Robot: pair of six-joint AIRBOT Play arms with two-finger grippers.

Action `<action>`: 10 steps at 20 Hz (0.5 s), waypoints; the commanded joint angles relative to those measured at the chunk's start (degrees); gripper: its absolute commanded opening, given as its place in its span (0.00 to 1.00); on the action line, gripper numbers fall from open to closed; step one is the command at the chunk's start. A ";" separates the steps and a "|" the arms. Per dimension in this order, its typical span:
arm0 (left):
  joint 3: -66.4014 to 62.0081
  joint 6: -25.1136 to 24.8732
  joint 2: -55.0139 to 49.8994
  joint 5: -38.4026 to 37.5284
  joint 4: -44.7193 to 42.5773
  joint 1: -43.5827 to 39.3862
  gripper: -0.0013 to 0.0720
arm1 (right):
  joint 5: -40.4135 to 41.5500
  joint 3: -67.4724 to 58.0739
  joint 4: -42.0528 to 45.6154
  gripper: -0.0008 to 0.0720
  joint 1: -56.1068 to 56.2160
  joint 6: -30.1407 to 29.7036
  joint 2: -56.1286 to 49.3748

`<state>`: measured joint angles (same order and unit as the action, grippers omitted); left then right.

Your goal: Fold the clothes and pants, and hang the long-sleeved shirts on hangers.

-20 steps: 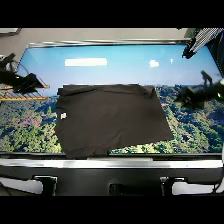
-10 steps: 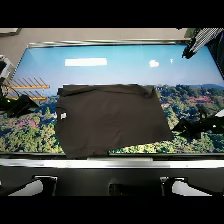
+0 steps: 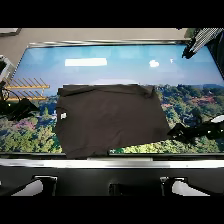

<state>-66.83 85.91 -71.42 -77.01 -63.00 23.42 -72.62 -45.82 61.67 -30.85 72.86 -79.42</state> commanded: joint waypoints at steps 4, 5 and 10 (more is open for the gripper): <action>1.16 -0.22 0.07 0.13 0.02 0.07 0.65 | 5.01 5.01 -3.78 0.11 0.04 -2.14 -0.02; 2.45 -0.79 0.42 0.17 0.00 0.09 0.65 | 5.35 5.01 -4.37 0.06 0.04 -2.58 0.17; 20.92 -0.90 9.16 3.52 1.73 0.07 0.65 | 5.62 5.01 -5.11 0.06 0.04 -3.04 4.66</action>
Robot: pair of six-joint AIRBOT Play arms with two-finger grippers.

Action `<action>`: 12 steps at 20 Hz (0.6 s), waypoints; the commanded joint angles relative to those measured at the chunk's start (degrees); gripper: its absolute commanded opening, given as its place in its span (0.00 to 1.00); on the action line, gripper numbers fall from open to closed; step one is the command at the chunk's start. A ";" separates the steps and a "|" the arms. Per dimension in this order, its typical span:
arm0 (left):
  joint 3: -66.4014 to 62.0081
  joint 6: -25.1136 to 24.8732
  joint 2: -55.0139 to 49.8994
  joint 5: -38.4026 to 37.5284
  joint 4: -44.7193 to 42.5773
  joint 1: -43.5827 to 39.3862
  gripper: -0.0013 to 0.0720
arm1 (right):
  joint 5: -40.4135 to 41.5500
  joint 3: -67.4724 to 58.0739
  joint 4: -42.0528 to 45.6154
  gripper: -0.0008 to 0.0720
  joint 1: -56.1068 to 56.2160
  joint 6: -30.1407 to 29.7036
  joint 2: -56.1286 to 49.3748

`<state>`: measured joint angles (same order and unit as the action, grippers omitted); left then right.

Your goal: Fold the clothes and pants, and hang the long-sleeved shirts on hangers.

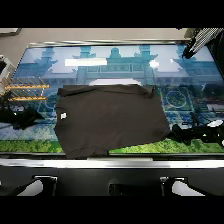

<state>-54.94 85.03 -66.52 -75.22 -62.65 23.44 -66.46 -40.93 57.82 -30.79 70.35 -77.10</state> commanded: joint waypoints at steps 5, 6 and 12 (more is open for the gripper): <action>24.83 -0.07 8.90 1.73 7.78 0.04 0.65 | -1.66 0.11 -1.95 0.06 -0.02 -0.50 5.27; 26.64 -0.15 8.87 1.73 8.63 0.02 0.65 | -2.03 0.11 -2.14 0.06 -0.02 -0.50 5.44; 31.01 -0.22 8.66 2.32 10.01 -4.72 0.65 | -2.93 0.11 -3.78 0.06 -0.02 -0.52 5.44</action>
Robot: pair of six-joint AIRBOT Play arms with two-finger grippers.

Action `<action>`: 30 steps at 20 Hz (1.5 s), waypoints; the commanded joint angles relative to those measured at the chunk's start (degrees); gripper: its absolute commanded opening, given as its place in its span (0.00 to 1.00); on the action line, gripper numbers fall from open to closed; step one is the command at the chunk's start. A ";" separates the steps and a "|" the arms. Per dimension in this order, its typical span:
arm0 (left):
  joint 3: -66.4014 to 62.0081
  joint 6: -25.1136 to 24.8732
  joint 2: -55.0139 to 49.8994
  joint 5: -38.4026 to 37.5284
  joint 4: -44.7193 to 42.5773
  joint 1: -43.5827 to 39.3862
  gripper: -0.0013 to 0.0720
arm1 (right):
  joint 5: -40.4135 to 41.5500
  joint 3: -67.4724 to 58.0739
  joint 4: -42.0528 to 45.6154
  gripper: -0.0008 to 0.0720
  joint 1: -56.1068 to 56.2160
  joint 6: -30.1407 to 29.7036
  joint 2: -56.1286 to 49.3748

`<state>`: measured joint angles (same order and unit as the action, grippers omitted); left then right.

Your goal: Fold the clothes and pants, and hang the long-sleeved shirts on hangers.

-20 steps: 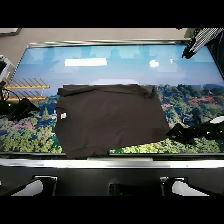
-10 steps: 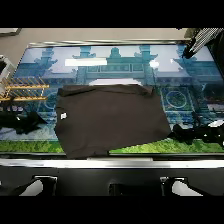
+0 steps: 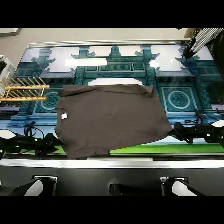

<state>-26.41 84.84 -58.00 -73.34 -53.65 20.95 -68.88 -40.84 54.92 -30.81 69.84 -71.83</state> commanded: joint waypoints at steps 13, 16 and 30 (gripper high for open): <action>3.32 1.70 -3.96 7.74 3.76 -9.68 0.42 | -1.16 0.02 -0.90 0.06 0.00 -0.17 2.05; 3.32 1.64 -3.96 8.50 3.80 -10.45 0.29 | -1.77 0.02 -0.94 0.06 0.00 -0.17 2.08; -23.32 -0.85 -3.17 7.98 5.40 -10.62 0.04 | 10.29 -12.83 -9.01 0.05 20.37 2.12 8.20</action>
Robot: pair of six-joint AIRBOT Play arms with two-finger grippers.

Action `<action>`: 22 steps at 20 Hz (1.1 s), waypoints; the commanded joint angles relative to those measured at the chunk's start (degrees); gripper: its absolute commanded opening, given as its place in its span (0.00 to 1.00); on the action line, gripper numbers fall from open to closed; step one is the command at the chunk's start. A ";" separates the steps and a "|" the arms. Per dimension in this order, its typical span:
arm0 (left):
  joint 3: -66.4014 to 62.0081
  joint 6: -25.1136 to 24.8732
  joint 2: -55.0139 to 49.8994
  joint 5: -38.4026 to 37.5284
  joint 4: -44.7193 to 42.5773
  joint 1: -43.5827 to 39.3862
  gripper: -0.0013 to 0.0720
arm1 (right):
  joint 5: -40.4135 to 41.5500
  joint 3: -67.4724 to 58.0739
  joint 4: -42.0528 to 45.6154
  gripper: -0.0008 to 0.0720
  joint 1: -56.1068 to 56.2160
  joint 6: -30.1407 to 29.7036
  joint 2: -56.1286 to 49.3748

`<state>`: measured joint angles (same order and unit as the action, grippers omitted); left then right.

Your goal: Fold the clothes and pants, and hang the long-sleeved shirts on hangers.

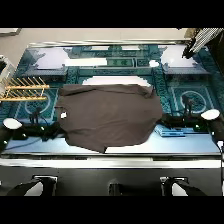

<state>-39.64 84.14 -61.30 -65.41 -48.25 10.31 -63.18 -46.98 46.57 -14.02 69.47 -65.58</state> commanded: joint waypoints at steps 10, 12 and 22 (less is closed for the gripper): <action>-70.42 20.63 4.92 -13.75 -22.75 1.88 0.04 | -3.93 -50.07 11.04 0.05 3.56 10.86 21.27; -75.30 24.92 9.07 -14.75 -27.80 1.88 0.04 | -3.43 -53.29 14.91 0.05 3.56 14.38 27.82; -74.03 25.07 16.55 -22.69 -42.10 1.86 0.04 | -8.83 -56.02 26.14 0.05 3.56 33.62 27.67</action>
<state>-114.52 111.53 -44.10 -84.66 -87.20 12.12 -67.46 -102.59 70.57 -10.48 97.84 -34.70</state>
